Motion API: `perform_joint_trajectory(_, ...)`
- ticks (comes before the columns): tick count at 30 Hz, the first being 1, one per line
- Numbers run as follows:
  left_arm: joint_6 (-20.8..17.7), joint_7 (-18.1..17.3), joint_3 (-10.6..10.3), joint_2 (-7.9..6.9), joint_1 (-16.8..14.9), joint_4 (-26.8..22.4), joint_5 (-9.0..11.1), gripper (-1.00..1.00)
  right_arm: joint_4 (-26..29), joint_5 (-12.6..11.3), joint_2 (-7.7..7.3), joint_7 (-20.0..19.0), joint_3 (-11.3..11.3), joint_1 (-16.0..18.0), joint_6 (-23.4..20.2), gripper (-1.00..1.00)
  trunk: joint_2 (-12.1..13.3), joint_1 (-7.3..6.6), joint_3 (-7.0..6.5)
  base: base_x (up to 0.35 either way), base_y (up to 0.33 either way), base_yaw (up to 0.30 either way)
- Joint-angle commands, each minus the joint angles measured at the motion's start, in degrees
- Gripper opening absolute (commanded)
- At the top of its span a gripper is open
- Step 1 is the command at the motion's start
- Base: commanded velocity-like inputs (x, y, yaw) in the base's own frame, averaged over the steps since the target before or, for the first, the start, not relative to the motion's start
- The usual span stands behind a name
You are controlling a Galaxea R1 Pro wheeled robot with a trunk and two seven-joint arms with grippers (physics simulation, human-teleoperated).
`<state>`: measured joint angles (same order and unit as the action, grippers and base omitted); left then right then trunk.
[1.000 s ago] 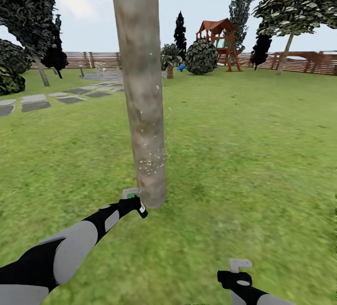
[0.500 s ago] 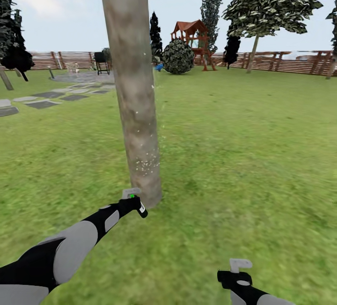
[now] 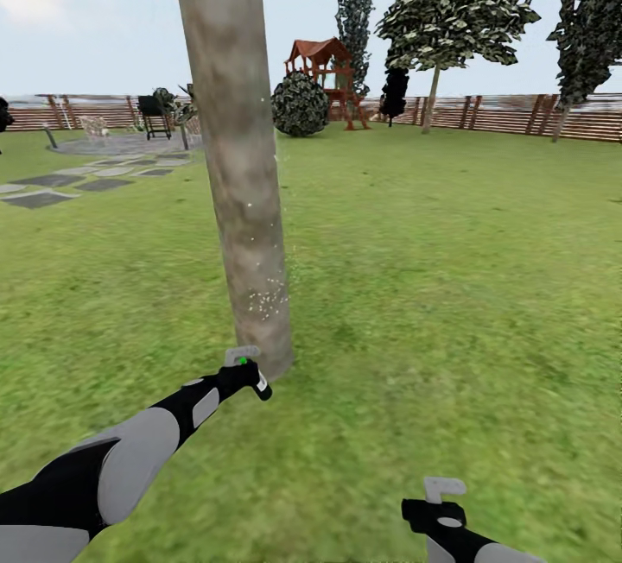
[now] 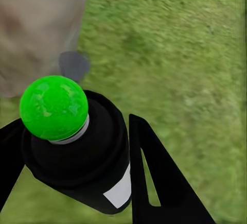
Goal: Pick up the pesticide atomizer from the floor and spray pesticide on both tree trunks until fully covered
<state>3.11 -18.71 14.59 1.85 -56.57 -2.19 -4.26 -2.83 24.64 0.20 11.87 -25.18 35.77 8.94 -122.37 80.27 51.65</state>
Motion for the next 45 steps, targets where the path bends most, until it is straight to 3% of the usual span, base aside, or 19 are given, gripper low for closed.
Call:
perform_joint_trajectory(1,1.0,-0.3,0.4,0.00,0.0,0.0,-0.4,-1.00,-0.2,0.5,-0.15,0.4,-0.5,0.1,0.4,1.00,0.0,-0.01,0.05,-0.007,0.014,-0.010)
perform_joint_trajectory(4,4.8,-1.4,0.2,0.04,0.0,-0.4,-0.3,-1.00,-0.2,0.5,-0.53,0.4,-0.5,0.1,0.4,1.00,0.0,-0.01,0.05,-0.003,0.006,-0.004)
perform_joint_trajectory(7,4.8,-2.0,0.0,0.05,0.0,-3.9,-0.2,-1.00,-0.2,0.6,-0.61,0.4,-0.4,0.1,0.4,1.00,0.0,-0.01,0.05,-0.001,0.001,-0.001)
perform_joint_trajectory(12,-17.6,-2.0,-0.1,-0.21,0.0,-22.6,-0.4,-1.00,0.0,0.5,-0.77,0.7,-0.4,0.1,0.4,1.00,0.0,-0.01,0.05,0.000,0.000,0.000)
perform_joint_trajectory(17,-32.1,-2.0,-0.1,-1.07,0.0,-35.8,-0.4,-1.00,-0.1,0.6,-0.80,0.7,-0.5,0.1,0.4,1.00,0.0,-0.01,0.05,0.000,0.000,0.000)
perform_joint_trajectory(20,-37.8,-2.1,-0.1,-2.03,0.0,-42.3,-0.3,-1.00,-0.1,0.6,-0.81,0.7,-0.5,0.1,0.4,1.00,0.0,-0.01,0.05,0.000,0.000,0.000)
perform_joint_trajectory(22,-46.5,-2.1,-0.1,-3.36,-0.4,-49.6,-0.3,-1.00,-0.1,0.6,-0.81,0.6,-0.5,0.1,0.3,1.00,0.0,-0.01,0.05,0.000,0.000,0.000)
perform_joint_trajectory(23,-48.8,-2.0,-0.1,-3.55,-0.9,-51.4,-0.3,-1.00,-0.1,0.6,-0.81,0.6,-0.4,0.1,0.2,1.00,0.0,-0.01,0.05,0.000,0.000,0.000)
perform_joint_trajectory(25,-52.5,-2.0,-0.1,-3.74,-3.7,-53.6,-0.3,-1.00,-0.1,0.7,-0.81,0.5,-0.4,0.1,0.2,1.00,0.0,-0.01,0.05,0.000,0.000,0.000)
perform_joint_trajectory(27,-57.6,-2.0,-0.2,-4.00,-10.9,-54.7,-0.4,-1.00,-0.1,0.7,-0.81,0.5,-0.4,0.1,0.2,1.00,0.0,-0.01,0.05,0.000,0.000,0.000)
perform_joint_trajectory(28,-58.2,-2.0,-0.2,-4.13,-13.0,-54.6,-0.4,-1.00,-0.1,0.7,-0.81,0.5,-0.4,0.1,0.2,1.00,0.0,-0.01,0.05,0.000,0.000,0.000)
perform_joint_trajectory(31,-59.2,-2.1,-0.2,-4.39,-19.0,-54.4,-0.4,-1.00,-0.2,0.7,-0.81,0.5,-0.4,0.1,0.2,1.00,0.0,-0.01,0.05,0.000,0.000,0.000)
perform_joint_trajectory(32,-59.4,-2.1,-0.2,-4.46,-23.1,-54.2,-0.4,-1.00,-0.2,0.7,-0.81,0.5,-0.4,0.1,0.2,1.00,0.0,-0.01,0.05,0.000,0.000,0.000)
perform_joint_trajectory(34,-59.5,-2.1,-0.2,-4.47,-26.2,-53.2,-0.4,-1.00,-0.2,0.7,-0.81,0.5,-0.4,0.1,0.2,1.00,0.0,-0.01,0.05,0.000,0.000,0.000)
perform_joint_trajectory(41,-59.6,-2.1,-0.2,-4.49,-38.6,-43.5,-0.4,-1.00,-0.2,0.7,-0.81,0.5,-0.4,0.1,0.2,1.00,0.0,-0.01,0.05,0.000,0.000,0.000)
perform_joint_trajectory(42,-59.6,-2.1,-0.2,-4.49,-42.2,-41.3,-0.4,-1.00,-0.2,0.7,-0.81,0.5,-0.4,0.1,0.2,1.00,0.0,-0.01,0.05,0.000,0.000,0.000)
perform_joint_trajectory(45,-59.6,-2.2,-0.2,-4.46,-47.2,-38.6,-0.3,-1.00,-0.2,0.7,-0.81,0.5,-0.4,0.1,0.2,1.00,0.0,-0.01,0.05,0.000,0.000,0.000)
